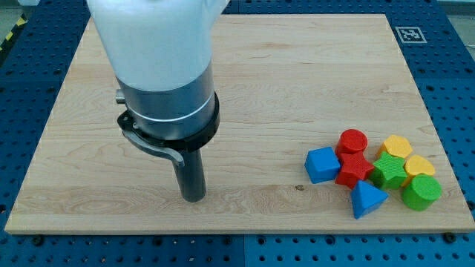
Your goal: Move your arm towards the blue triangle
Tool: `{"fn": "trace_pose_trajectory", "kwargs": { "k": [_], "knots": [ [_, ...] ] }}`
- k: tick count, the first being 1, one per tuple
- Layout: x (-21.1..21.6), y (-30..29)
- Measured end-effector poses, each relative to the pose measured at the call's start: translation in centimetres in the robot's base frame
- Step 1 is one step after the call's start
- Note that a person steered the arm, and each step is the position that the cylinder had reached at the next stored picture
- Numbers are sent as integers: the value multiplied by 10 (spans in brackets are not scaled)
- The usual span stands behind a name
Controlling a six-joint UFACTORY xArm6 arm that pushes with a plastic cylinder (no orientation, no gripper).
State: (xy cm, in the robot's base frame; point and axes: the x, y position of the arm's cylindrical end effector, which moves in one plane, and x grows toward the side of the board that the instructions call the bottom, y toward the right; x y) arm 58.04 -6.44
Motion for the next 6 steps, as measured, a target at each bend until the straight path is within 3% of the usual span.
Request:
{"fn": "trace_pose_trajectory", "kwargs": {
  "k": [6],
  "knots": [
    [-25,1]
  ]
}}
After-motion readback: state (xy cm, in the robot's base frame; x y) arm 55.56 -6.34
